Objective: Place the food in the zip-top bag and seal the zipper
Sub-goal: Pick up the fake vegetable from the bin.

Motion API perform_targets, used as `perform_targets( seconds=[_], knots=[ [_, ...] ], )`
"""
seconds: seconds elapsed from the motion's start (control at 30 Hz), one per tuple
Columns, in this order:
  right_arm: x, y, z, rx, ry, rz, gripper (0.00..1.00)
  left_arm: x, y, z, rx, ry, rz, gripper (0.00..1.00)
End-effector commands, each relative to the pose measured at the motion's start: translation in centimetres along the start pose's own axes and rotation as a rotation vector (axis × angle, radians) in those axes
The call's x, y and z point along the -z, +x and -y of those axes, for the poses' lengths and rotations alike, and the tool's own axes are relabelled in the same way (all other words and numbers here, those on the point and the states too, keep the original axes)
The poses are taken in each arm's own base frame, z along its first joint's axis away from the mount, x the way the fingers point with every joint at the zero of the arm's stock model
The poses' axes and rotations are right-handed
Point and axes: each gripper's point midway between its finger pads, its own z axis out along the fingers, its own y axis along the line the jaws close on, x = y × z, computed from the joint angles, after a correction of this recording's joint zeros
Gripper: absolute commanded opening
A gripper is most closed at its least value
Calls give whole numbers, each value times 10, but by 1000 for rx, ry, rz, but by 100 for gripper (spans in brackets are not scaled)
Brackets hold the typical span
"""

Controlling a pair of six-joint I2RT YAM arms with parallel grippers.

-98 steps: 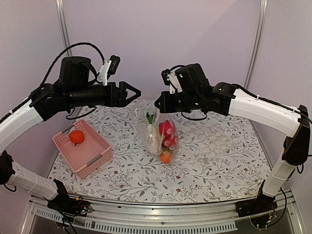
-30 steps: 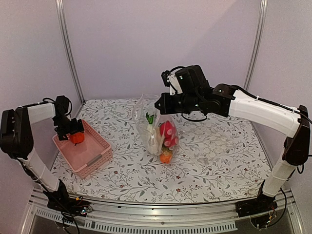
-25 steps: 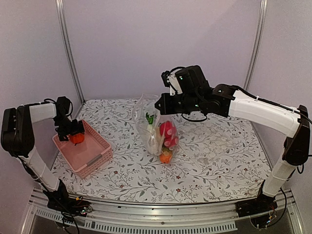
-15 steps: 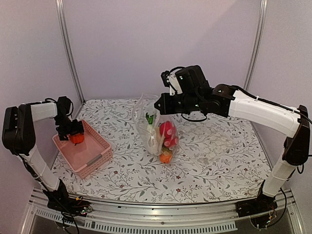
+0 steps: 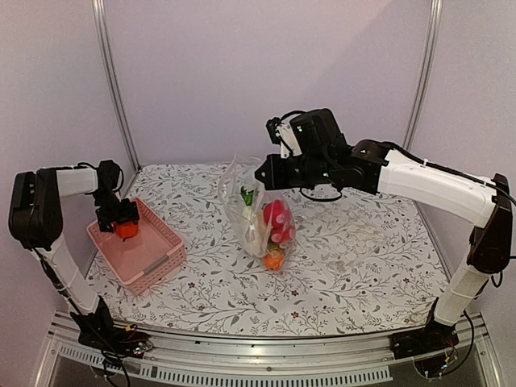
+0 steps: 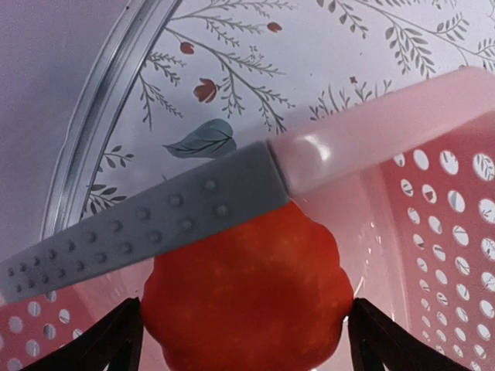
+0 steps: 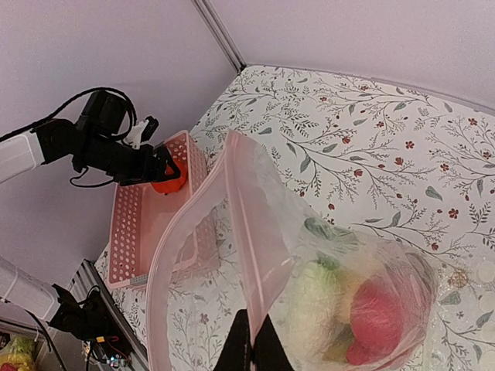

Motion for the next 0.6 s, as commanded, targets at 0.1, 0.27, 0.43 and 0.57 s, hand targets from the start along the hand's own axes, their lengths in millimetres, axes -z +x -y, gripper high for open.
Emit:
perform_targets(
  seconds=[0.1,0.27,0.43,0.57],
  knots=[
    [12,-9,-2,-1,-19,32,0,-3,0,-4,-9,-20,-16,90],
    [12,-9,-2,-4,-22,31,0,-2,0,-2,-16,-14,-11,86],
    [12,-9,-2,-5,-22,34,0,1,0,-2,-18,-21,-5,85],
    [13,-10,-2,-6,-22,36,0,7,-2,-3,-17,-25,19,82]
  ],
)
